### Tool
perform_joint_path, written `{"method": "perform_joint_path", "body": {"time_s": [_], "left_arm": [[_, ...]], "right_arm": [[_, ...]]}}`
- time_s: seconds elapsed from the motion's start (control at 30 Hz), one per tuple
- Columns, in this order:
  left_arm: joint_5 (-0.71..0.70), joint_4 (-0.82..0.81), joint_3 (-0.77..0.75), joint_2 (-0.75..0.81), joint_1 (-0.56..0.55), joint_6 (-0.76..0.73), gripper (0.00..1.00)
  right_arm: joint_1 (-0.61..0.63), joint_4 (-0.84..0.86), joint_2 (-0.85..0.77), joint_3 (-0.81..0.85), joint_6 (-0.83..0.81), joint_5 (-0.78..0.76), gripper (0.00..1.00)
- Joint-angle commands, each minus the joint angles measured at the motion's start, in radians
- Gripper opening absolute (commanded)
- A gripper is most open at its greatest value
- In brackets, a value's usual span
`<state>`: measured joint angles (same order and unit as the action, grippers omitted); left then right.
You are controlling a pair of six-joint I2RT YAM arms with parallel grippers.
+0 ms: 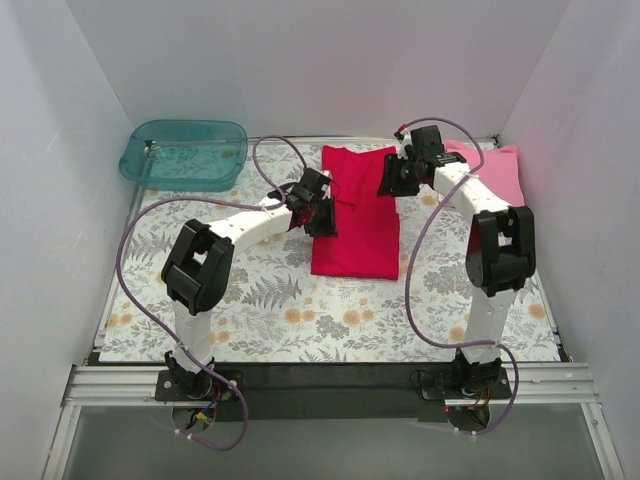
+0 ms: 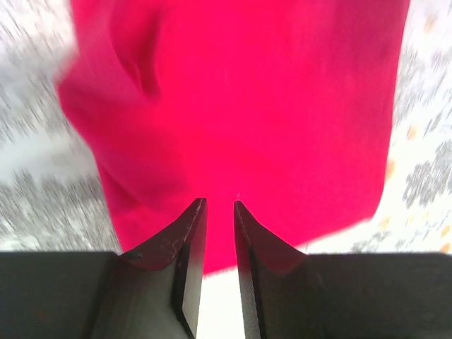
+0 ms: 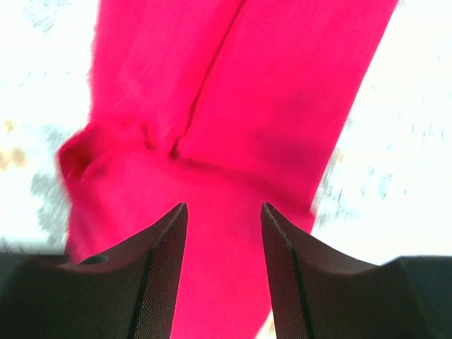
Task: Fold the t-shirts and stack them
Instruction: Fold the tshirt
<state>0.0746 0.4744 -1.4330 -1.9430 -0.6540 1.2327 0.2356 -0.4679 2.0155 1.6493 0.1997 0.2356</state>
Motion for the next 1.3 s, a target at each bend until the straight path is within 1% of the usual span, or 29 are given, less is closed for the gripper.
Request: {"method": "perform_joint_path", "body": {"time_s": [0.0, 0.17, 0.27, 0.37, 0.47, 0.5, 0.57, 0.6, 0.63, 0.67, 0.73, 0.77, 0.87, 0.97, 1.07, 1.2, 1.27], "left_arm": [[-0.003, 0.000, -0.081, -0.056, 0.048, -0.033, 0.23], [0.016, 0.050, -0.222, -0.169, 0.068, -0.059, 0.22], [0.022, 0.066, -0.244, -0.174, 0.068, -0.067, 0.22], [-0.005, 0.059, -0.251, -0.180, 0.073, -0.088, 0.23], [-0.028, 0.076, -0.277, -0.188, 0.076, -0.102, 0.26], [-0.036, 0.073, -0.282, -0.179, 0.074, -0.123, 0.32], [-0.061, 0.061, -0.277, -0.162, 0.076, -0.163, 0.38], [-0.096, 0.052, -0.261, -0.143, 0.076, -0.185, 0.41], [-0.114, 0.041, -0.247, -0.136, 0.074, -0.250, 0.45], [-0.131, 0.008, -0.233, -0.125, 0.074, -0.280, 0.45], [-0.156, -0.025, -0.195, -0.100, 0.074, -0.376, 0.47], [-0.154, -0.070, -0.181, -0.094, 0.073, -0.415, 0.47], [-0.135, -0.123, -0.161, -0.083, 0.070, -0.510, 0.48], [-0.110, -0.155, -0.152, -0.086, 0.064, -0.579, 0.48], [-0.119, -0.155, -0.152, -0.093, 0.054, -0.614, 0.48], [-0.140, -0.172, -0.135, -0.086, 0.042, -0.712, 0.48], [-0.136, -0.174, -0.145, -0.088, 0.039, -0.733, 0.48]], "right_arm": [[-0.009, 0.008, -0.153, -0.083, -0.003, 0.047, 0.45], [-0.015, 0.008, -0.286, -0.229, -0.013, 0.070, 0.46], [-0.015, 0.009, -0.346, -0.279, -0.011, 0.082, 0.46], [-0.015, 0.012, -0.376, -0.345, -0.014, 0.099, 0.46], [-0.016, 0.014, -0.380, -0.370, -0.026, 0.103, 0.46], [-0.015, 0.017, -0.383, -0.385, -0.034, 0.102, 0.46], [-0.015, 0.023, -0.393, -0.396, -0.040, 0.096, 0.46], [-0.015, 0.022, -0.396, -0.399, -0.046, 0.096, 0.46], [-0.015, 0.023, -0.403, -0.402, -0.048, 0.097, 0.46], [-0.015, 0.022, -0.406, -0.404, -0.049, 0.100, 0.47], [-0.016, 0.021, -0.417, -0.408, -0.052, 0.111, 0.47], [-0.015, 0.021, -0.431, -0.417, -0.054, 0.117, 0.46], [-0.016, 0.017, -0.457, -0.440, -0.049, 0.126, 0.47], [-0.015, 0.006, -0.475, -0.463, -0.045, 0.134, 0.47], [-0.015, -0.003, -0.488, -0.477, -0.045, 0.128, 0.47], [-0.015, -0.015, -0.495, -0.496, -0.045, 0.129, 0.47], [-0.015, -0.024, -0.501, -0.497, -0.043, 0.136, 0.47]]}}
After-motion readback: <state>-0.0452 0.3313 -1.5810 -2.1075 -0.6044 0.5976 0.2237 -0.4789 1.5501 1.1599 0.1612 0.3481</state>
